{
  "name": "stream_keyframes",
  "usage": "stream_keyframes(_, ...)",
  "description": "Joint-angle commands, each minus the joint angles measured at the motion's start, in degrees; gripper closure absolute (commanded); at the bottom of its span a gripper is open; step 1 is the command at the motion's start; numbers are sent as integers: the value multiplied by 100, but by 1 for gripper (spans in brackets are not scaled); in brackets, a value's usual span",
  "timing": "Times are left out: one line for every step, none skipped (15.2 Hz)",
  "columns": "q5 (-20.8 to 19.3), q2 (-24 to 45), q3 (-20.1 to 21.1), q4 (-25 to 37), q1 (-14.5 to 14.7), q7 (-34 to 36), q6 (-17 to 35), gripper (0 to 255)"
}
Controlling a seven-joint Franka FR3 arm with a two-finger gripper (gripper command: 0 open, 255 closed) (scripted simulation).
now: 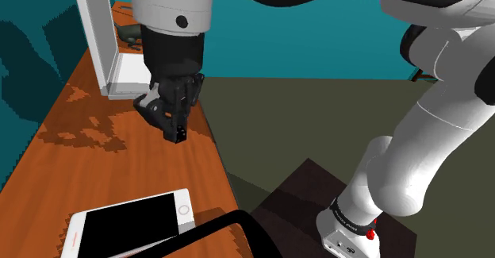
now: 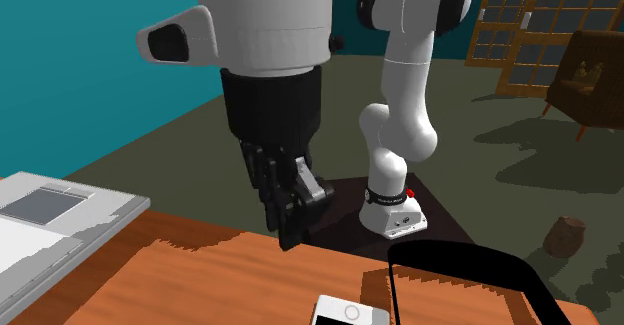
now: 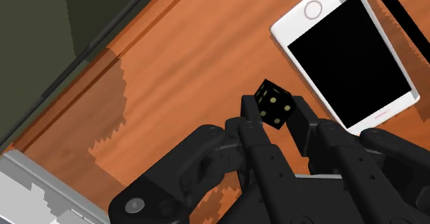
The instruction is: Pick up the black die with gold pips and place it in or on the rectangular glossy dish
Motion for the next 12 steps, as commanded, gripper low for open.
stream_keyframes(92, -154, 107, -123, 105, 212, -1, 255)
stream_keyframes(144, -237, 157, -196, 154, 307, 6, 255)
stream_keyframes(193, -314, 209, -261, 206, 404, 11, 255)
stream_keyframes(239, -386, 262, -319, 258, 504, 15, 255)
stream_keyframes(283, -451, 319, -369, 310, 608, 17, 255)
stream_keyframes(325, -510, 378, -413, 363, 715, 18, 255)
stream_keyframes(363, -563, 439, -449, 417, 825, 17, 255)
stream_keyframes(398, -610, 503, -479, 472, 938, 16, 255)
stream_keyframes(430, -649, 569, -501, 527, 1055, 14, 255)
stream_keyframes(459, -683, 639, -517, 580, 1175, 11, 255)
stream_keyframes(484, -708, 712, -527, 634, 1299, 8, 255)
stream_keyframes(504, -727, 786, -529, 690, 1426, 4, 255)
